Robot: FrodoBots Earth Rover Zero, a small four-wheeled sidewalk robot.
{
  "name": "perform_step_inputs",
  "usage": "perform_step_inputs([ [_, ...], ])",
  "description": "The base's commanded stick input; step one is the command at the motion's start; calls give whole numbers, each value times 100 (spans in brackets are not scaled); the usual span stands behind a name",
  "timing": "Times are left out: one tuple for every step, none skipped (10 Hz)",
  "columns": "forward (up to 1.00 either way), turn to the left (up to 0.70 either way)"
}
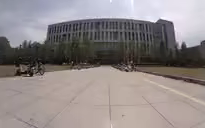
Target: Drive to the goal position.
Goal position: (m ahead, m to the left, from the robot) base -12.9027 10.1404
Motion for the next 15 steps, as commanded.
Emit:
perform_step_inputs([
  [100,1],
  [100,16],
  [100,31],
  [100,38],
  [100,31],
  [100,25],
  [100,19],
  [100,12],
  [100,6],
  [100,0],
  [100,0],
  [100,0],
  [100,0],
  [100,0],
  [100,0],
])
